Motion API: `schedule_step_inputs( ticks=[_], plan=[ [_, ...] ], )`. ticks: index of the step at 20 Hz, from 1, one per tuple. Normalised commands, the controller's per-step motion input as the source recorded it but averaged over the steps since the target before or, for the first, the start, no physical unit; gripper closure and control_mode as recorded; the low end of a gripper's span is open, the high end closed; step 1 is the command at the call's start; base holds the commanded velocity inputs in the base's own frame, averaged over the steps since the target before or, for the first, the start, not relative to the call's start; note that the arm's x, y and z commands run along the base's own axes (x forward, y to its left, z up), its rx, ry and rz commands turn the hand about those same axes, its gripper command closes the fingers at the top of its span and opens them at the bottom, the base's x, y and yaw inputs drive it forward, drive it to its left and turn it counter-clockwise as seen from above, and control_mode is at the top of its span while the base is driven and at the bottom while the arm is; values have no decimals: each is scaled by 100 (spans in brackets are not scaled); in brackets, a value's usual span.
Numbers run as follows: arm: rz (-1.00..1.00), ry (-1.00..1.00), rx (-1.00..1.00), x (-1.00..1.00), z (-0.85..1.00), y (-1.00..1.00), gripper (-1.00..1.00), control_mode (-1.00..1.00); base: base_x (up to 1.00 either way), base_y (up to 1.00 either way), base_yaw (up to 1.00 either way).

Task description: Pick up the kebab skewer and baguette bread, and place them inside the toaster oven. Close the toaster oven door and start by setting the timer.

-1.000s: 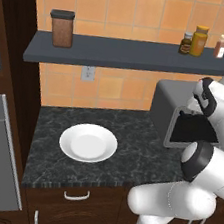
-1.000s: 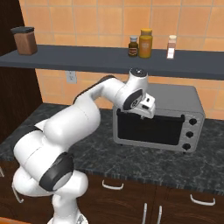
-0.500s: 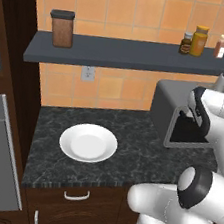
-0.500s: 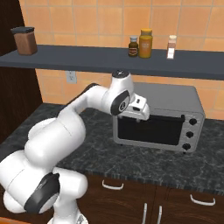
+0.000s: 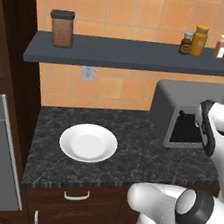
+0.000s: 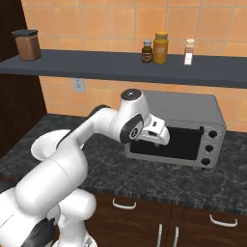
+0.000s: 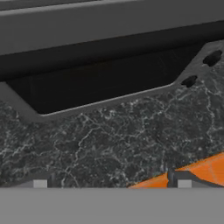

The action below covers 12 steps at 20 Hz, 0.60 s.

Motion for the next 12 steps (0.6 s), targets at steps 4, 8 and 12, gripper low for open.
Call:
schedule_step_inputs(
  ticks=[4, 8, 12],
  plan=[
    [0, -7, 0, -8, 0, -60, -100, -100, 0, 0, 0],
    [0, -6, 0, 0, 0, -66, -100, -100, 0, 0, 0],
    [4, -15, -1, -5, -1, -49, -100, -100, 0, 0, 0]
  ],
)
